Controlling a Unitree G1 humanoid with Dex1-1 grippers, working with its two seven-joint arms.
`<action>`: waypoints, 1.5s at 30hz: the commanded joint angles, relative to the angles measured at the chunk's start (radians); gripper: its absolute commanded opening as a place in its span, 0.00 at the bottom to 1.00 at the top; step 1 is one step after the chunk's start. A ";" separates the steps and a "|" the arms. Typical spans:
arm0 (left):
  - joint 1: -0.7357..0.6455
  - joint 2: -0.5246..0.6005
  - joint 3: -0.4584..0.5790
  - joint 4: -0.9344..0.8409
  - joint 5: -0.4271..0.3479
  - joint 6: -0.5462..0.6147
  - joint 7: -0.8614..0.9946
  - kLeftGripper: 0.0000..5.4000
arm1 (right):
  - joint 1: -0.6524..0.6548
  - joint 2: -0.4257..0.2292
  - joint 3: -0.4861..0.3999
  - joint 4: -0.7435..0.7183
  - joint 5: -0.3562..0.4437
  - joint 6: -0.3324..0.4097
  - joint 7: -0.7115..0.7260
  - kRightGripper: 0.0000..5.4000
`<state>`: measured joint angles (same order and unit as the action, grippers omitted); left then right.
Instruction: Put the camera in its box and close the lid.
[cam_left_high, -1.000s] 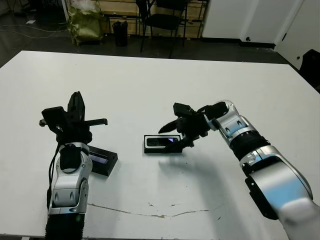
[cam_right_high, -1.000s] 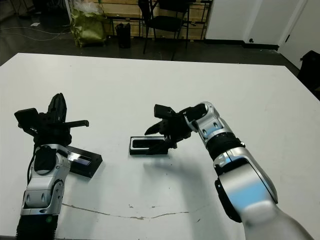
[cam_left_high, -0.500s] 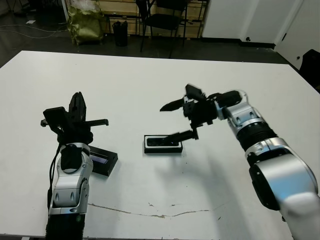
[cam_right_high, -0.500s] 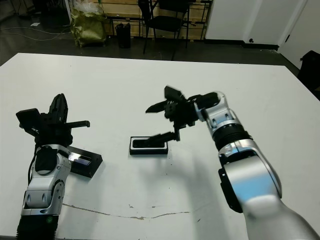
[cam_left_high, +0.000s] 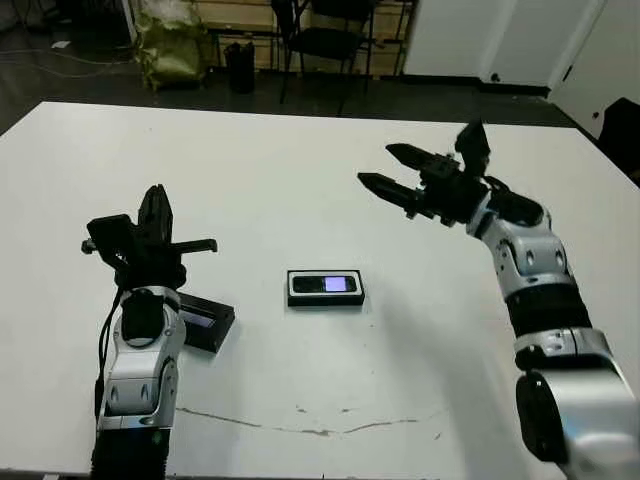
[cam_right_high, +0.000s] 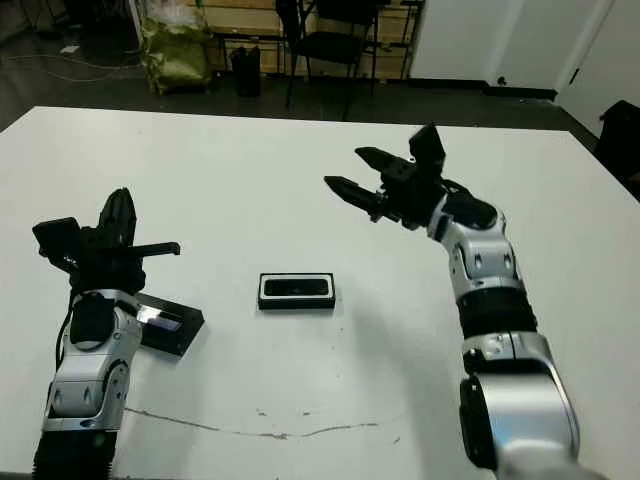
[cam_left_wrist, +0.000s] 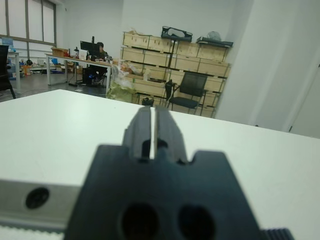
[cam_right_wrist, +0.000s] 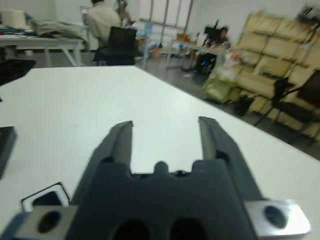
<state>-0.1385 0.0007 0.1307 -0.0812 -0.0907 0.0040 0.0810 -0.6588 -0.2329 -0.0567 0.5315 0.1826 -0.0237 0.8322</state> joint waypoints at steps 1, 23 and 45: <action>0.014 0.022 0.003 -0.010 0.001 0.022 -0.019 0.00 | 0.081 -0.005 -0.007 -0.031 -0.006 -0.105 -0.039 0.37; 0.033 0.323 0.086 -0.169 -0.071 0.265 -0.293 0.00 | 0.416 0.087 -0.006 -0.375 -0.011 -0.095 -0.432 0.00; -0.300 1.157 -0.209 -0.105 0.038 0.471 -1.190 0.00 | 0.388 0.074 -0.041 -0.209 -0.002 -0.286 -0.440 0.00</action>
<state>-0.4252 1.1409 -0.0371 -0.1828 -0.0686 0.4619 -1.0754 -0.2657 -0.1443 -0.0879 0.3093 0.1715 -0.3083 0.3879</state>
